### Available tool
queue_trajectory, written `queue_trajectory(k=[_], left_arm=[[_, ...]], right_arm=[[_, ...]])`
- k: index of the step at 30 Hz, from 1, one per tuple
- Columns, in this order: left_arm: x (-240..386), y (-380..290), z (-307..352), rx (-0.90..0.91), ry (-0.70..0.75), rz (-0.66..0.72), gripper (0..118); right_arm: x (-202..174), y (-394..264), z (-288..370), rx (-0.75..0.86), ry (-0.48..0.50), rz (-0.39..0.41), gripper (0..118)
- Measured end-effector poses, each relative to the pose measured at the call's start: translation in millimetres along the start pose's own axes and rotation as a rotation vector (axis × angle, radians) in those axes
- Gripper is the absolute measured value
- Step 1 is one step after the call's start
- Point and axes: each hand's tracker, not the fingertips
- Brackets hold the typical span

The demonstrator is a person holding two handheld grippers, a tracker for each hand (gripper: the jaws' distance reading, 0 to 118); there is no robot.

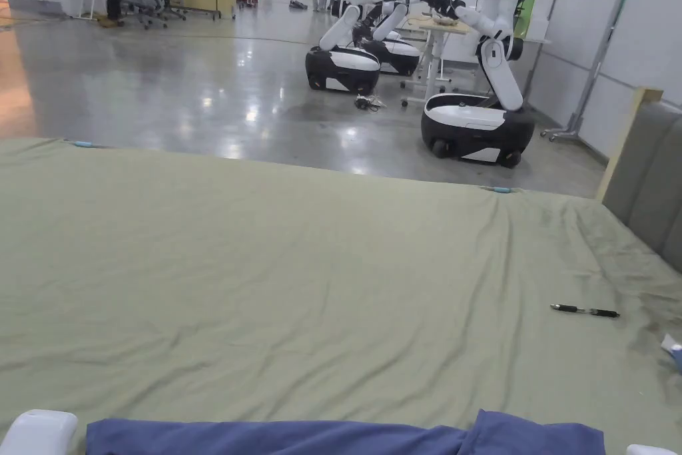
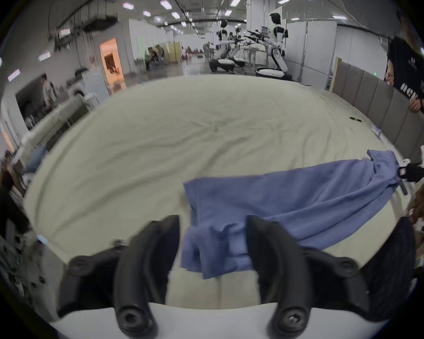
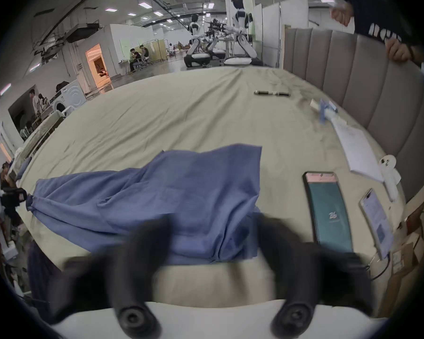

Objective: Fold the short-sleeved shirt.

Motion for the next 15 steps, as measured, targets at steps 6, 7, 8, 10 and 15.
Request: queue_trajectory(k=[6, 7, 8, 10, 15], left_arm=[[8, -14, 46, 0.177, -0.022, 0.113, 66], [11, -16, 48, 0.174, -0.017, 0.115, 66], [14, -19, 49, 0.178, -0.013, 0.114, 65], [11, -25, 41, 0.184, -0.036, 0.132, 53], [-4, -28, 34, 0.129, -0.046, 0.119, 8]], right_arm=[[-47, 2, 51, 0.258, 0.14, 0.015, 116], [-56, 0, 54, 0.285, 0.173, 0.001, 116], [-67, -2, 56, 0.304, 0.219, -0.022, 113], [-83, -5, 56, 0.354, 0.284, -0.037, 64], [-123, -4, 49, 0.338, 0.292, 0.016, 6]])
